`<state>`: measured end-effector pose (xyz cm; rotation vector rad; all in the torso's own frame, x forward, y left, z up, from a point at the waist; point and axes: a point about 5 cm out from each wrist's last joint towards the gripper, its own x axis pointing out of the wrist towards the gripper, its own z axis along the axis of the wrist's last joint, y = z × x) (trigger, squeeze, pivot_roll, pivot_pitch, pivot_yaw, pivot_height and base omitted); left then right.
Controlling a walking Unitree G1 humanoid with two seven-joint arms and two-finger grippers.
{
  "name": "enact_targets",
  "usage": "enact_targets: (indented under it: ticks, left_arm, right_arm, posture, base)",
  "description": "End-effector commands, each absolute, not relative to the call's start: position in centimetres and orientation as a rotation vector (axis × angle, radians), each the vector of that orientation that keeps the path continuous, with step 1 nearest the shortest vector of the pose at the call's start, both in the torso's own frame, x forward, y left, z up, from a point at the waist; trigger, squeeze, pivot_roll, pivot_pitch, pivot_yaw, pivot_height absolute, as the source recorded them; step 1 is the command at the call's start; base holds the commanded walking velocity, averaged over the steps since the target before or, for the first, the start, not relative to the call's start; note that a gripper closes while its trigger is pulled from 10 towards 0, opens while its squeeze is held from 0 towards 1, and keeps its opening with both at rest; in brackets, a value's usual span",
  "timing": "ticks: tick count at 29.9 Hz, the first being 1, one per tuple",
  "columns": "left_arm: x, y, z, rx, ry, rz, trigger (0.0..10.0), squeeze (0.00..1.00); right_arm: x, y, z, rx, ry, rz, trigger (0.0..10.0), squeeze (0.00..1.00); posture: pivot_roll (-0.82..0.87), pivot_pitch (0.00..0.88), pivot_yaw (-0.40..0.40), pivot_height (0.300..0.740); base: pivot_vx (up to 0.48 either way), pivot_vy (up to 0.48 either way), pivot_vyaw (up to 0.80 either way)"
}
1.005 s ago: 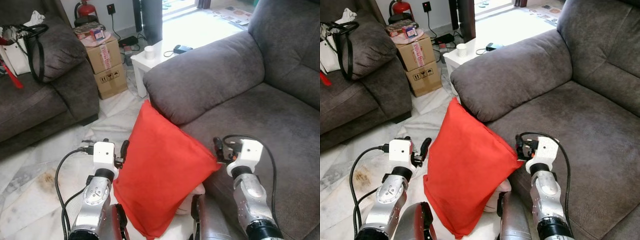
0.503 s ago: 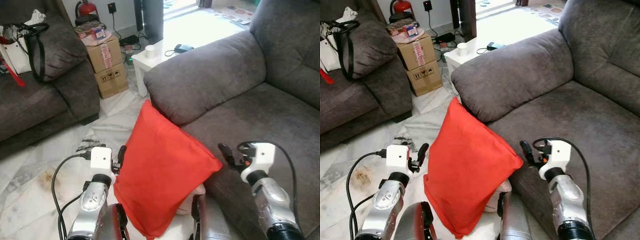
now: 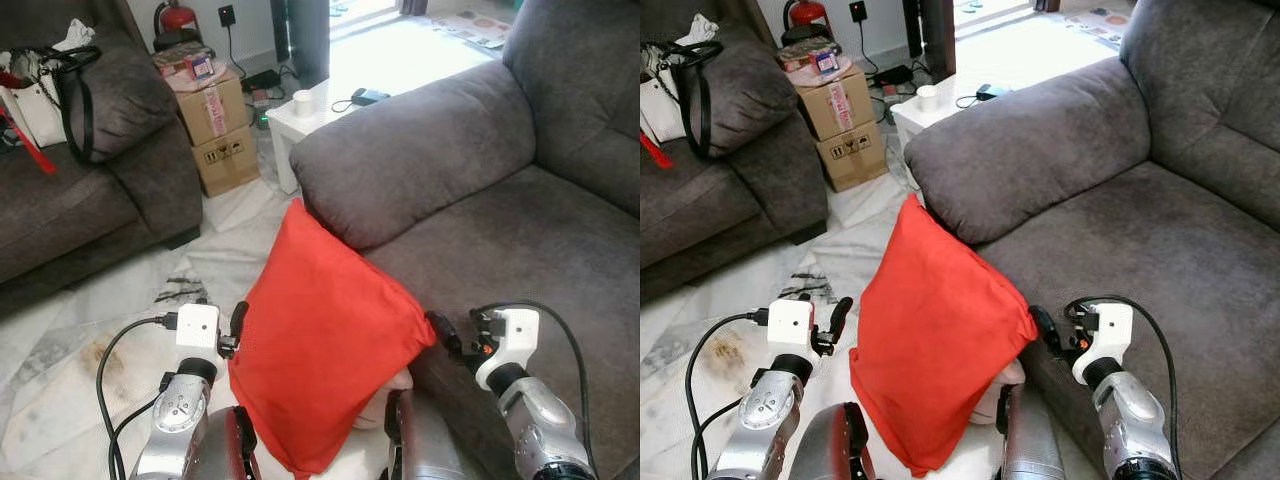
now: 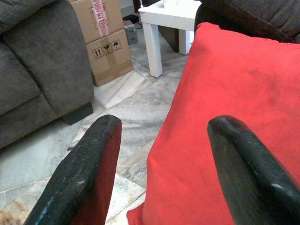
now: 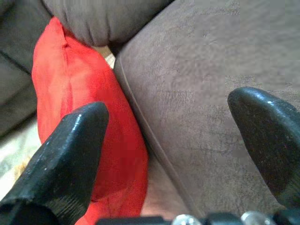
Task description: Move the pillow to the sofa from floor
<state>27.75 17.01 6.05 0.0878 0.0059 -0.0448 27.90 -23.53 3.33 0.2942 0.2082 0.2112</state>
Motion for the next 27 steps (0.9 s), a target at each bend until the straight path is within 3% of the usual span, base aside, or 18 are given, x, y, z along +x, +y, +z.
enact_targets:
  ticks: [1, 2, 8, 18, 27]
  left_arm:
    - [27.6, 17.3, 6.0, 0.097, 0.012, -0.045, 10.0, 0.00]
    - [27.6, 17.3, 6.0, 0.094, 0.013, -0.045, 10.0, 0.00]
    - [27.6, 17.0, 5.9, 0.088, 0.012, -0.049, 10.0, 0.00]
    - [27.7, 16.9, 6.0, 0.086, 0.011, -0.053, 10.0, 0.00]
    - [27.9, 16.7, 6.1, 0.092, 0.005, -0.059, 10.0, 0.00]
  right_arm:
    - [27.8, -24.2, 3.6, 0.324, 0.187, 0.182, 10.0, 0.43]
    - [27.8, -24.6, 3.9, 0.345, 0.167, 0.162, 10.0, 0.00]
    - [28.1, -24.4, 5.1, 0.431, 0.081, 0.179, 10.0, 0.00]
    - [26.0, -20.8, 4.5, 0.501, 0.116, 0.424, 10.0, 0.00]
    - [26.3, -20.4, 3.4, 0.397, 0.168, 0.309, 10.0, 0.00]
  posture:
    - [-0.09, 0.124, 0.062, 0.561]
    - [-0.09, 0.124, 0.062, 0.561]
    - [-0.09, 0.124, 0.062, 0.561]
    - [-0.09, 0.126, 0.062, 0.561]
    - [-0.09, 0.125, 0.061, 0.561]
  base:
    - [0.000, 0.000, 0.00]
    - [0.000, 0.000, 0.00]
    - [0.000, 0.000, 0.00]
    - [0.000, 0.000, 0.00]
    - [0.000, 0.000, 0.00]
